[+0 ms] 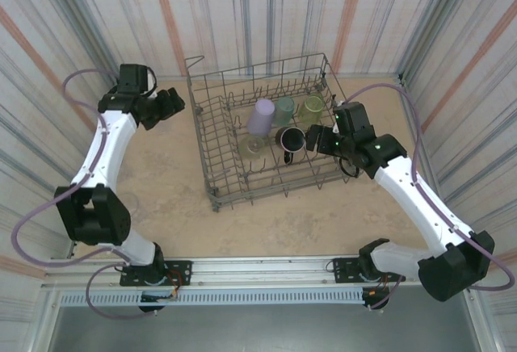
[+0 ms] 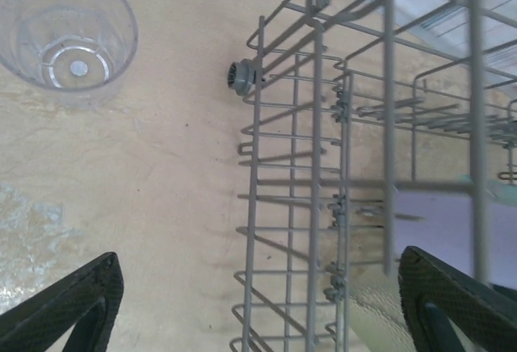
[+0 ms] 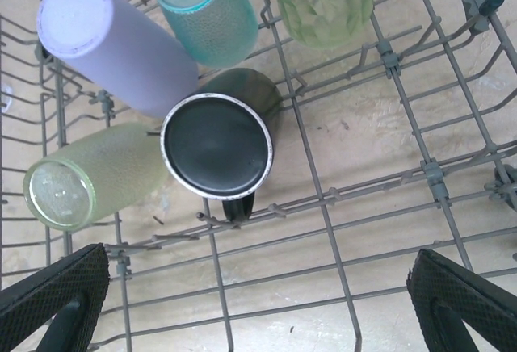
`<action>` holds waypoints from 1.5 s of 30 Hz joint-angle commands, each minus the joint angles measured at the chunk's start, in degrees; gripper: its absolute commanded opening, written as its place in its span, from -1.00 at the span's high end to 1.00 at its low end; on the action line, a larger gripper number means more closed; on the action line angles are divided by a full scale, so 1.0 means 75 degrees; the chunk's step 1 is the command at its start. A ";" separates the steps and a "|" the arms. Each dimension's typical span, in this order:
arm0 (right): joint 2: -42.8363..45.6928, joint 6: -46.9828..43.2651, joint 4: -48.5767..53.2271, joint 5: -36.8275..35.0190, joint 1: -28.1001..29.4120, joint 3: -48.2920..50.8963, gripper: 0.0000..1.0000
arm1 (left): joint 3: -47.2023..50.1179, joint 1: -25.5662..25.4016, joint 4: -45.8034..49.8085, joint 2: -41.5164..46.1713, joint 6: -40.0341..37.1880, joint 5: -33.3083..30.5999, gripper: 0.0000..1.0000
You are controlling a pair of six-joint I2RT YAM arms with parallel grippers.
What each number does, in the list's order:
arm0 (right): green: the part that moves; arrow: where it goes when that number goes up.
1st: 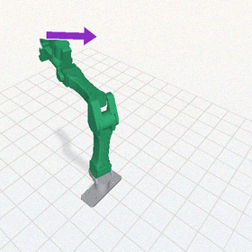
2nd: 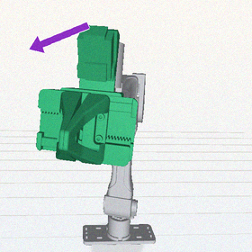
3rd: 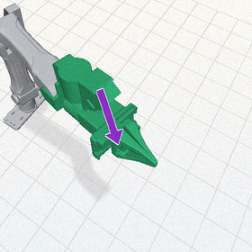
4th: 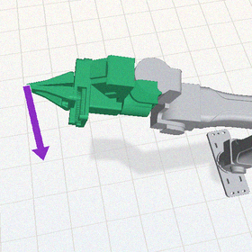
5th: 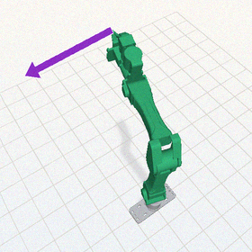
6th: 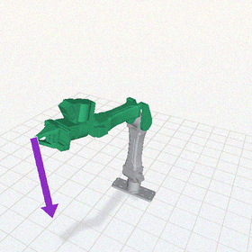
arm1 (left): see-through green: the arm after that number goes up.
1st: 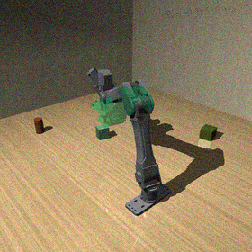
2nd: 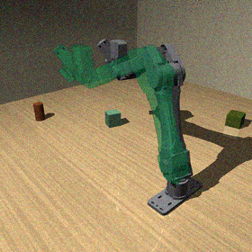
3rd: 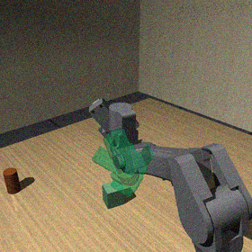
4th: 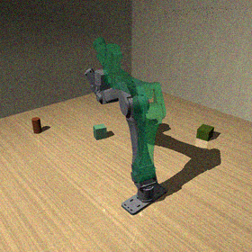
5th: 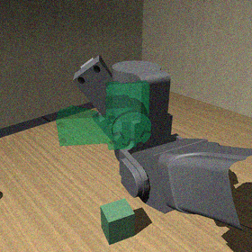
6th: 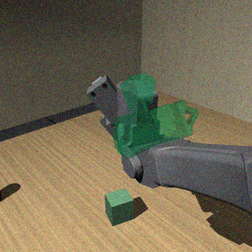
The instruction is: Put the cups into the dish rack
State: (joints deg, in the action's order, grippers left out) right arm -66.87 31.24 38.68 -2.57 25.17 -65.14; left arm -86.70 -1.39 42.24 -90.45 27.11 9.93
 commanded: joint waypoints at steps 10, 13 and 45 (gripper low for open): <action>0.0185 -0.0332 -0.0340 0.0625 -0.0651 0.0376 -0.98 | -0.1858 0.0344 0.0291 -0.2324 -0.0649 -0.0838 -0.37; 0.0168 -0.0364 -0.0404 0.0737 -0.0805 0.0430 -0.98 | -0.2499 0.0339 0.0507 -0.2954 -0.0809 -0.1048 -0.27; 0.0330 -0.0148 -0.0503 0.1313 -0.1129 0.0533 -0.98 | -0.3943 0.0365 0.1439 -0.4690 -0.1195 -0.1591 1.00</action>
State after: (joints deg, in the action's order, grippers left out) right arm -65.91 29.47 34.70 5.34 17.10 -61.93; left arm -116.60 1.04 51.16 -129.08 19.03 -1.56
